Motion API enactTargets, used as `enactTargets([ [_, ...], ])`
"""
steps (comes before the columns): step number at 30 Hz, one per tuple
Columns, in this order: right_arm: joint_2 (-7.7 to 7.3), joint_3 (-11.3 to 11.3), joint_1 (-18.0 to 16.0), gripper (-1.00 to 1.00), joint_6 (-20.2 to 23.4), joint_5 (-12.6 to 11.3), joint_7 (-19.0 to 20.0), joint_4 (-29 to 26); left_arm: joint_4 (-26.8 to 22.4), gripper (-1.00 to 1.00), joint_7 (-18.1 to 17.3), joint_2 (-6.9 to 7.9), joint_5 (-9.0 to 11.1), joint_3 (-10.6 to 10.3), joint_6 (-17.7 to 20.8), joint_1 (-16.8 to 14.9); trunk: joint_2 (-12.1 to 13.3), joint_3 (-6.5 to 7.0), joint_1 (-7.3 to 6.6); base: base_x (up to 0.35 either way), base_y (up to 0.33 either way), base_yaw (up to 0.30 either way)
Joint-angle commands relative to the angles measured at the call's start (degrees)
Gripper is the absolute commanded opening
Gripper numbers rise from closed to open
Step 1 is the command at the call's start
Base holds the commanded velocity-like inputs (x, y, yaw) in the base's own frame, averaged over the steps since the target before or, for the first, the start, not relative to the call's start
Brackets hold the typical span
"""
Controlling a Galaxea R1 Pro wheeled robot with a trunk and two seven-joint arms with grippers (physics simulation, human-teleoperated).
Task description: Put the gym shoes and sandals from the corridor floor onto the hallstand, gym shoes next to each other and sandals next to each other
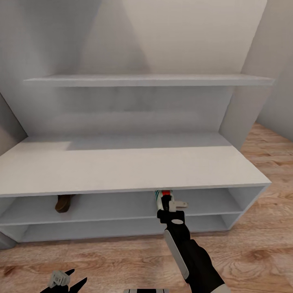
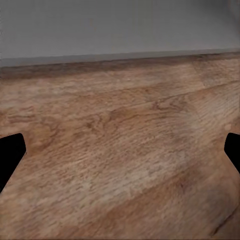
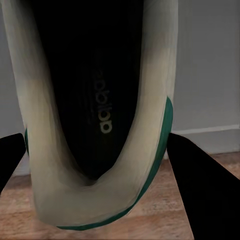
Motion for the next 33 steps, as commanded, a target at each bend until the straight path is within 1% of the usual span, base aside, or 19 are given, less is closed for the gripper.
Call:
enactTargets([
  [1,0.00,0.08,-0.04,-1.00,0.10,-0.55,-0.54,-0.05,0.07,1.00,-0.26,0.00,0.12,0.10,-0.17,-0.04,-0.02,-0.05,0.01,0.142,0.000,0.000],
  [7,0.00,0.09,-0.04,-1.00,0.09,-0.55,-0.53,-0.05,0.07,1.00,-0.26,0.00,0.12,0.12,-0.15,-0.04,-0.02,-0.05,0.01,0.062,0.000,0.000],
  [21,0.00,0.08,-0.04,-1.00,0.05,-0.55,-0.54,-0.05,0.02,1.00,-0.31,0.00,0.12,0.04,-0.17,-0.04,-0.02,-0.05,0.01,0.005,0.000,0.000],
  [27,0.00,0.08,-0.04,-1.00,0.09,-0.55,-0.55,-0.05,0.03,1.00,-0.34,0.00,0.12,0.03,-0.15,-0.04,-0.10,-1.61,0.16,0.000,0.000,0.000],
  [33,0.00,0.08,-0.04,-1.00,0.08,-0.55,-0.53,-0.05,0.03,1.00,-0.35,0.00,0.12,0.03,-0.14,-0.04,-0.10,-2.03,0.16,0.000,0.000,0.000],
])
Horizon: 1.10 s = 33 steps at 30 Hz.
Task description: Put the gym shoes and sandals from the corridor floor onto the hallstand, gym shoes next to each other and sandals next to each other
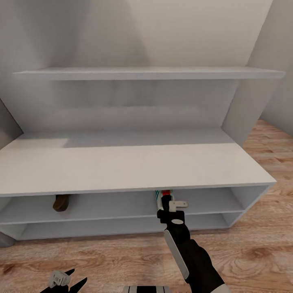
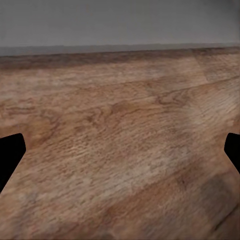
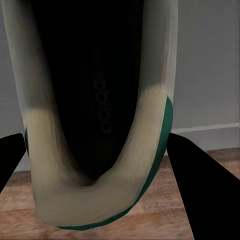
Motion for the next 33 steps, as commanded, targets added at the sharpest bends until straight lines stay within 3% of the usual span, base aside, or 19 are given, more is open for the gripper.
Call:
enactTargets([
  [1,0.00,0.08,-0.04,-1.00,0.11,-0.55,-0.52,-0.05,0.08,1.00,-0.26,0.00,0.11,0.09,-0.17,-0.04,-0.02,-0.09,-0.01,0.000,0.000,0.000],
  [33,0.00,0.08,-0.04,-1.00,0.08,-0.55,-0.52,-0.05,0.11,1.00,-0.17,0.00,0.11,0.09,-0.17,-0.04,-0.02,-0.22,-0.01,0.056,0.000,0.000],
])
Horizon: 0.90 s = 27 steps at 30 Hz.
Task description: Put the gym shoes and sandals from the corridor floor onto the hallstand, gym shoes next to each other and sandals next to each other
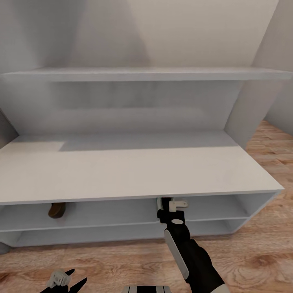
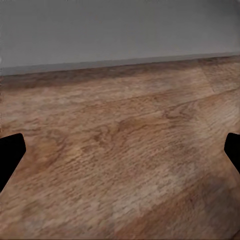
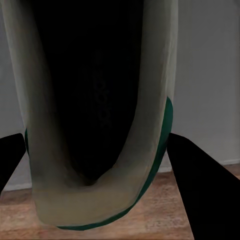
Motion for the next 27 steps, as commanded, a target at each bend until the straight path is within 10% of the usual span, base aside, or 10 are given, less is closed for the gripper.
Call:
enactTargets([
  [1,0.00,0.08,-0.04,-1.00,0.12,-0.56,-0.52,-0.05,0.07,1.00,-0.26,0.00,0.12,0.09,-0.17,-0.04,-0.02,-0.05,0.01,0.167,0.000,0.000],
  [26,0.00,0.08,-0.04,-1.00,0.16,-0.56,-0.52,-0.05,0.07,1.00,-0.26,0.05,0.13,0.11,-0.17,-0.04,-0.02,-0.05,0.01,0.071,0.000,0.000],
  [27,0.00,0.08,-0.04,1.00,0.16,-0.56,-0.52,-0.05,0.07,1.00,-0.26,0.06,0.14,0.12,-0.17,-0.04,-0.02,-0.05,0.01,0.003,0.000,0.000],
])
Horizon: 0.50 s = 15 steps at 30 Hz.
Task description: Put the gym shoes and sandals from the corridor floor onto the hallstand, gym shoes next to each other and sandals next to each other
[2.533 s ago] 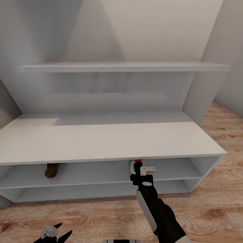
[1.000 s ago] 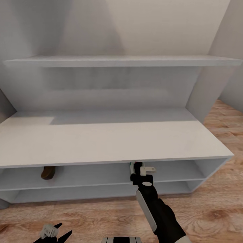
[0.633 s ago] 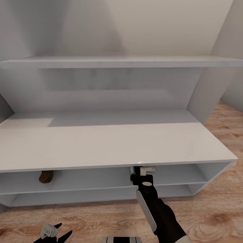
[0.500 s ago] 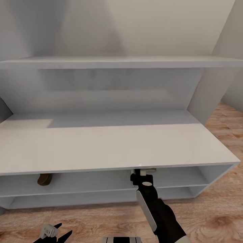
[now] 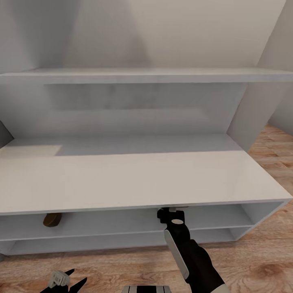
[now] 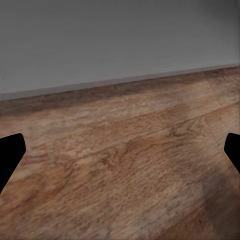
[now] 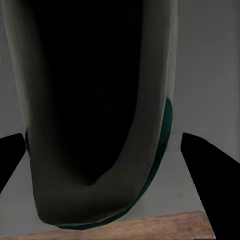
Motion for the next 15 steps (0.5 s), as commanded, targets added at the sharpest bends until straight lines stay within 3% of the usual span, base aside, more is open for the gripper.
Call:
enactTargets([
  [1,0.00,0.08,-0.04,1.00,0.11,-0.56,-0.55,-0.05,0.07,1.00,-0.26,0.01,0.12,0.12,-0.17,-0.04,-0.02,-0.05,-0.01,0.001,0.000,0.000],
  [8,0.00,0.08,-0.04,1.00,0.11,-0.56,-0.55,-0.05,0.07,1.00,-0.26,0.10,0.16,0.14,-0.17,-0.04,-0.02,-0.05,-0.01,-0.006,0.000,0.000],
  [15,0.00,0.08,-0.04,1.00,0.11,-0.56,-0.55,-0.05,0.11,1.00,-0.26,0.12,0.18,0.15,-0.17,-0.04,-0.02,-0.05,-0.01,-0.219,0.000,0.000],
])
